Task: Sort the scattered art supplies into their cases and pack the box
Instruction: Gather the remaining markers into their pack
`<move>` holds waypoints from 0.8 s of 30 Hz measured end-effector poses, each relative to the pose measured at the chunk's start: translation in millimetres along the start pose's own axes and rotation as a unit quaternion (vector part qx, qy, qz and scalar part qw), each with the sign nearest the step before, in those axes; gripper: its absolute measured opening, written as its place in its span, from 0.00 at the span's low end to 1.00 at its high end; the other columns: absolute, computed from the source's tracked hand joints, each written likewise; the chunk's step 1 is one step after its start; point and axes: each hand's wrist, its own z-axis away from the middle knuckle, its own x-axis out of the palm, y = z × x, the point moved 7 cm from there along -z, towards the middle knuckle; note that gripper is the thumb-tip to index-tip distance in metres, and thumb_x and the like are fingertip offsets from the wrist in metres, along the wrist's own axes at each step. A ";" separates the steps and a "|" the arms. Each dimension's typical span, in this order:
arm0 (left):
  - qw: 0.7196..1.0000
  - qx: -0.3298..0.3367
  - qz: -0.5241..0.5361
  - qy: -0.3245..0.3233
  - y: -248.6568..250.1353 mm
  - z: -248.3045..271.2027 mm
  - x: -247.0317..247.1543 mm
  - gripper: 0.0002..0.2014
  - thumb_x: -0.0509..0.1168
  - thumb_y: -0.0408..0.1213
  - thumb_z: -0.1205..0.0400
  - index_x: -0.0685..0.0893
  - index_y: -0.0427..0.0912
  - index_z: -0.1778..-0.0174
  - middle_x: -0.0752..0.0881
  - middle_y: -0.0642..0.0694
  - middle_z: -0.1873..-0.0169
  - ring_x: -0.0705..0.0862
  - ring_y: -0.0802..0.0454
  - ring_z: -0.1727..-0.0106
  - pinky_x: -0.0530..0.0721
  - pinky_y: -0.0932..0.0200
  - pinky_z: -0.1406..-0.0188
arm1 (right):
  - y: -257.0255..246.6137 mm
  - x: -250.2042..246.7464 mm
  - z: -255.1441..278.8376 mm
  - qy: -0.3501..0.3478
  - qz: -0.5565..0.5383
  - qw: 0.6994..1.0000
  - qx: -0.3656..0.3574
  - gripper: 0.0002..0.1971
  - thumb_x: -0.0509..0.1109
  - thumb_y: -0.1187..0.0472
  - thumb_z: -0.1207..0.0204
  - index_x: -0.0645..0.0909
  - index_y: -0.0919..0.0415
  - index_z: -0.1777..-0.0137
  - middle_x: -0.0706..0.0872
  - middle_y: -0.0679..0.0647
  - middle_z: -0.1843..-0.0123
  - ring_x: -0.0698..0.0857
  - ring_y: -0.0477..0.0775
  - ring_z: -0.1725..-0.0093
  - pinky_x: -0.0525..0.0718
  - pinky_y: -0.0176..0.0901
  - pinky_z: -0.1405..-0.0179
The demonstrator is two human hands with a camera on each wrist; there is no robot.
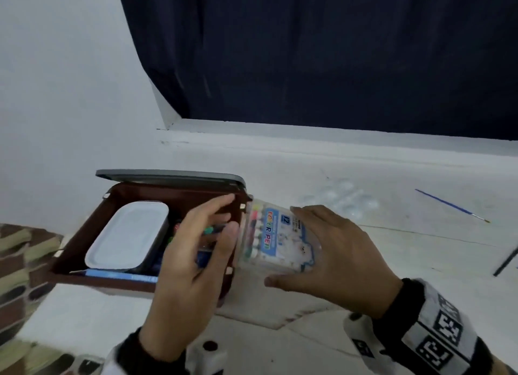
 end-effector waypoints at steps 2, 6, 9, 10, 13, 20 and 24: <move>0.999 -0.015 -0.034 0.038 -16.3 2.7 -31.5 0.17 0.62 0.52 0.15 0.79 0.60 0.29 0.85 0.54 0.35 0.82 0.53 0.30 0.83 0.53 0.35 | -22.1 10.8 -13.3 -0.014 0.005 0.999 -0.037 0.50 0.63 0.13 0.45 0.71 0.44 0.28 0.79 0.39 0.42 0.78 0.42 0.45 0.80 0.45 0.44; 0.992 -0.058 -0.097 0.048 -49.9 12.6 -86.5 0.15 0.63 0.47 0.14 0.81 0.57 0.31 0.84 0.58 0.34 0.81 0.59 0.30 0.80 0.70 0.39 | -60.7 37.4 -33.1 -0.035 -0.013 0.996 -0.078 0.51 0.64 0.14 0.46 0.70 0.44 0.26 0.77 0.40 0.41 0.75 0.43 0.45 0.78 0.45 0.40; 0.982 -0.060 -0.177 0.035 -71.7 14.7 -121.9 0.17 0.63 0.48 0.15 0.80 0.58 0.30 0.83 0.64 0.35 0.81 0.62 0.32 0.81 0.61 0.36 | -82.8 60.2 -54.1 -0.076 0.048 0.991 -0.095 0.57 0.64 0.15 0.45 0.63 0.47 0.19 0.73 0.43 0.32 0.72 0.46 0.36 0.71 0.44 0.33; 0.977 -0.060 -0.204 0.022 -79.8 12.7 -131.8 0.17 0.62 0.49 0.14 0.79 0.57 0.29 0.83 0.64 0.35 0.81 0.63 0.32 0.80 0.58 0.34 | -89.8 66.3 -62.1 -0.083 0.071 0.989 -0.099 0.58 0.63 0.14 0.45 0.62 0.48 0.18 0.72 0.44 0.31 0.72 0.47 0.34 0.71 0.45 0.31; 0.960 -0.051 -0.272 -0.055 -101.1 3.0 -150.9 0.21 0.56 0.61 0.14 0.78 0.58 0.29 0.82 0.63 0.36 0.78 0.70 0.33 0.76 0.63 0.32 | -105.6 84.0 -87.4 -0.103 0.123 0.982 -0.097 0.58 0.64 0.15 0.44 0.62 0.48 0.17 0.72 0.47 0.32 0.71 0.50 0.34 0.70 0.48 0.31; 0.928 -0.022 -0.322 -0.188 -131.5 -18.0 -163.3 0.26 0.47 0.63 0.13 0.72 0.58 0.23 0.83 0.60 0.41 0.80 0.62 0.38 0.79 0.56 0.34 | -118.5 122.5 -120.4 -0.135 0.218 0.964 -0.068 0.46 0.63 0.17 0.46 0.74 0.40 0.30 0.76 0.51 0.43 0.75 0.55 0.42 0.69 0.53 0.33; 0.923 0.000 -0.340 -0.182 -135.8 -17.8 -162.9 0.27 0.44 0.62 0.13 0.72 0.56 0.23 0.83 0.59 0.40 0.80 0.58 0.39 0.80 0.55 0.36 | -113.0 150.6 -112.9 -0.174 0.210 0.960 -0.053 0.49 0.54 0.19 0.33 0.57 0.45 0.16 0.66 0.60 0.19 0.64 0.60 0.19 0.54 0.57 0.16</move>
